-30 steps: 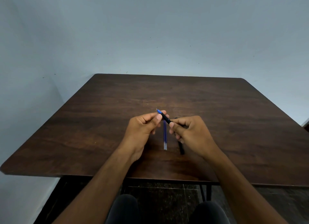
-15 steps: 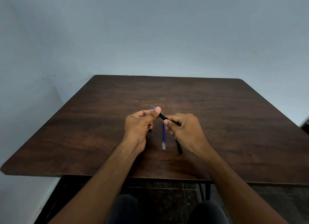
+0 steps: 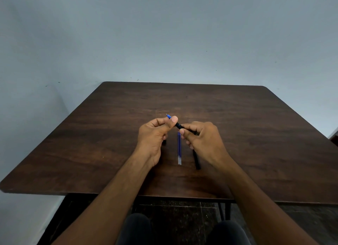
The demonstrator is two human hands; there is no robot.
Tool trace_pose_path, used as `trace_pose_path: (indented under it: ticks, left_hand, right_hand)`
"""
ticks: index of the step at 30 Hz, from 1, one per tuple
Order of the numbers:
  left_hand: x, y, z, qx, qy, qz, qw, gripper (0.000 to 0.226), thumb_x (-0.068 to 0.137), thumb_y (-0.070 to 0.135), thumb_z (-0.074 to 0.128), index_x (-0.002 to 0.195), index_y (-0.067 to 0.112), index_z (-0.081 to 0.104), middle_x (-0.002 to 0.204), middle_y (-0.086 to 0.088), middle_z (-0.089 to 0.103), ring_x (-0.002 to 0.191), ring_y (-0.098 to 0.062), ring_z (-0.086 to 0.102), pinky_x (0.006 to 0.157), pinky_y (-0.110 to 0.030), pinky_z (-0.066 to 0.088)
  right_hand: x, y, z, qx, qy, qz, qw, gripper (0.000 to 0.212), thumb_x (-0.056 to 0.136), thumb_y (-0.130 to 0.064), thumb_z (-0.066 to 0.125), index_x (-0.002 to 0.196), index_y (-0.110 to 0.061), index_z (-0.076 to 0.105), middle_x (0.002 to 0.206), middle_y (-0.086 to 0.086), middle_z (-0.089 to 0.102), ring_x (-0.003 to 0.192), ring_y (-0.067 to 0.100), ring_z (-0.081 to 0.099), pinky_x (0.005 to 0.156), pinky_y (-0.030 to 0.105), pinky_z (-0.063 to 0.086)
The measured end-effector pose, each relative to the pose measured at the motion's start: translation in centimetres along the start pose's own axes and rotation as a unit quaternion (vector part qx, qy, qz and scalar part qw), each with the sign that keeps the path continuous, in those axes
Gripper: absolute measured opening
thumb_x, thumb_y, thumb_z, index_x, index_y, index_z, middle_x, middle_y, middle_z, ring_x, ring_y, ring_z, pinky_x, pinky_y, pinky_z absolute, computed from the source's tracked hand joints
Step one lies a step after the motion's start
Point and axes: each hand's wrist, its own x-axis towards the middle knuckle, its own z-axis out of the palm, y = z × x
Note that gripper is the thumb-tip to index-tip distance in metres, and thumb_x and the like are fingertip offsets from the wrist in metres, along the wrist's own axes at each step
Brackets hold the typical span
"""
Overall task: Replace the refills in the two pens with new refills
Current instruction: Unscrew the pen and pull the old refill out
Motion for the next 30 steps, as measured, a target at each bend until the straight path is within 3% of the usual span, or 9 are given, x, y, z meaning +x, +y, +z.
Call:
trace_pose_path:
  ticks: [2,5,7,10,15,19,24,27,30]
  left_hand:
    - [0.2,-0.1,-0.1,-0.004,-0.011,-0.014,1.0,0.043,0.053,0.039,0.09,0.085,0.014,0.076,0.071,0.004,0.066,0.061,-0.008,0.044,0.059,-0.024,0.037]
    - [0.2,-0.1,-0.6,0.018,-0.086,-0.005,0.996,0.036,0.075,0.031,0.081,0.109,0.02,0.076,0.105,0.002,0.078,0.083,-0.001,0.065,0.07,-0.025,0.038]
    - [0.3,-0.3,-1.0,0.05,-0.126,0.014,0.991,0.029,0.092,0.022,0.069,0.121,0.022,0.073,0.122,0.001,0.075,0.094,0.003,0.066,0.075,-0.027,0.037]
    - [0.3,-0.6,-1.1,0.038,-0.118,0.029,0.992,0.022,0.093,0.018,0.068,0.114,0.02,0.076,0.118,-0.006,0.076,0.081,0.002,0.067,0.071,-0.028,0.036]
    - [0.5,-0.3,-0.8,0.023,-0.045,0.012,0.999,0.037,0.065,0.037,0.086,0.093,0.013,0.079,0.096,-0.008,0.077,0.069,-0.008,0.054,0.063,-0.026,0.04]
    - [0.5,-0.2,-0.5,0.015,-0.049,0.004,0.999,0.03,0.068,0.036,0.084,0.088,0.016,0.075,0.07,0.002,0.064,0.062,-0.008,0.045,0.058,-0.024,0.037]
    - [0.3,0.0,-1.0,0.029,-0.139,0.005,0.99,0.031,0.094,0.019,0.068,0.125,0.025,0.071,0.122,0.001,0.074,0.085,0.005,0.066,0.084,-0.028,0.039]
    - [0.1,0.1,-1.1,0.041,-0.134,0.031,0.99,0.026,0.096,0.012,0.064,0.12,0.021,0.073,0.119,-0.003,0.076,0.093,0.002,0.069,0.081,-0.023,0.043]
    - [0.1,0.3,-0.7,0.029,-0.074,0.026,0.996,0.021,0.079,0.025,0.079,0.099,0.021,0.08,0.106,-0.006,0.079,0.089,-0.006,0.068,0.071,-0.021,0.044]
  right_hand:
    - [0.2,0.1,0.1,0.003,0.001,0.001,1.0,0.013,0.096,-0.018,0.066,0.099,-0.014,0.078,0.078,-0.001,0.068,0.069,0.019,0.065,0.068,0.044,0.059]
    - [0.3,0.2,0.1,-0.008,0.004,-0.003,1.0,0.014,0.097,-0.018,0.065,0.097,-0.014,0.078,0.077,-0.002,0.068,0.069,0.015,0.064,0.069,0.045,0.058]
    - [0.3,0.3,0.1,-0.016,0.002,-0.001,1.0,0.014,0.097,-0.018,0.065,0.097,-0.015,0.078,0.078,-0.003,0.069,0.07,0.013,0.064,0.07,0.043,0.059]
    - [0.3,0.3,0.2,-0.018,-0.001,0.0,1.0,0.014,0.097,-0.017,0.064,0.094,-0.014,0.077,0.075,-0.008,0.066,0.069,0.009,0.062,0.07,0.039,0.058]
    - [0.1,0.0,0.5,-0.037,0.012,-0.029,0.999,0.013,0.096,-0.016,0.066,0.102,-0.014,0.078,0.075,-0.004,0.064,0.071,0.013,0.061,0.067,0.028,0.051]
    - [0.2,-0.1,0.5,-0.052,0.014,-0.041,0.998,0.013,0.096,-0.017,0.066,0.103,-0.014,0.078,0.077,-0.002,0.064,0.072,0.013,0.06,0.067,0.02,0.044]
    - [0.5,0.1,0.3,-0.066,0.011,-0.038,0.997,0.013,0.096,-0.016,0.066,0.102,-0.017,0.077,0.08,0.0,0.067,0.074,0.014,0.062,0.069,0.028,0.051]
    - [0.5,0.0,0.4,-0.064,0.011,-0.036,0.997,0.014,0.096,-0.015,0.066,0.104,-0.017,0.077,0.08,-0.002,0.067,0.075,0.013,0.062,0.071,0.028,0.052]
    - [0.5,-0.1,0.4,-0.055,0.02,-0.046,0.997,0.016,0.095,-0.015,0.067,0.108,-0.016,0.077,0.081,-0.001,0.068,0.075,0.014,0.064,0.071,0.03,0.053]
